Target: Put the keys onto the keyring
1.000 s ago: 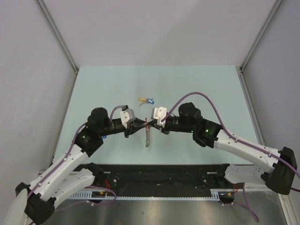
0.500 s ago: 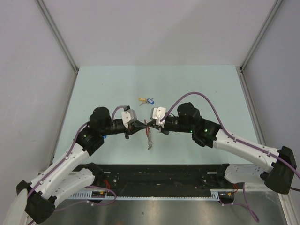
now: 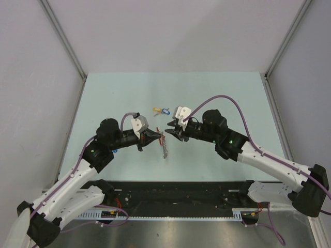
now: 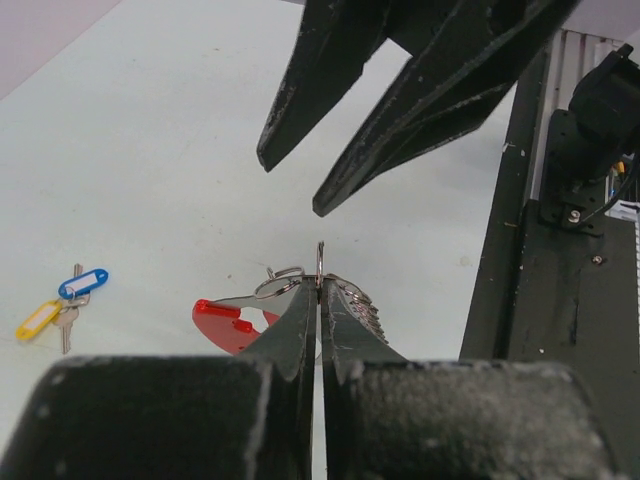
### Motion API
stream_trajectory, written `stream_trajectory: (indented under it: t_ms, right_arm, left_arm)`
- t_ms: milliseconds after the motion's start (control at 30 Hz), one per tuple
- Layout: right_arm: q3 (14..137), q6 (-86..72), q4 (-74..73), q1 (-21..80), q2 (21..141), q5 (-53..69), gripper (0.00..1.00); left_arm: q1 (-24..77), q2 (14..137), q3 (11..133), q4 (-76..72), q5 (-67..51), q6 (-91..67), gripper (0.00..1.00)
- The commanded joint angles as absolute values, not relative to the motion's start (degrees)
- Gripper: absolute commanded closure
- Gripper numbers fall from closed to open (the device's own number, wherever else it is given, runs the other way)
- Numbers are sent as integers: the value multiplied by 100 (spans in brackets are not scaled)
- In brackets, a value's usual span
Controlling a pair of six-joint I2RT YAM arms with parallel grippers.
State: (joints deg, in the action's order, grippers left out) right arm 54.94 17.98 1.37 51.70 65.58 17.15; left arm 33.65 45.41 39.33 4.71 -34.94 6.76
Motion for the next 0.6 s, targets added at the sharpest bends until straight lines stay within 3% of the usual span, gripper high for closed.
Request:
stream_trajectory:
  t_ms: [0, 367, 567]
  right_arm:
    - [5213, 1600, 903, 5317, 6328, 1249, 65]
    - [4825, 1495, 1520, 5362, 6310, 652, 64]
    - [4843, 811, 1854, 4739, 6942, 342, 62]
  left_arm:
    - [3393, 4509, 3990, 26, -3313, 255, 100]
    - [3393, 4430, 3955, -97, -2962, 105, 100]
    - [3384, 4088, 3990, 395, -1549, 35, 100]
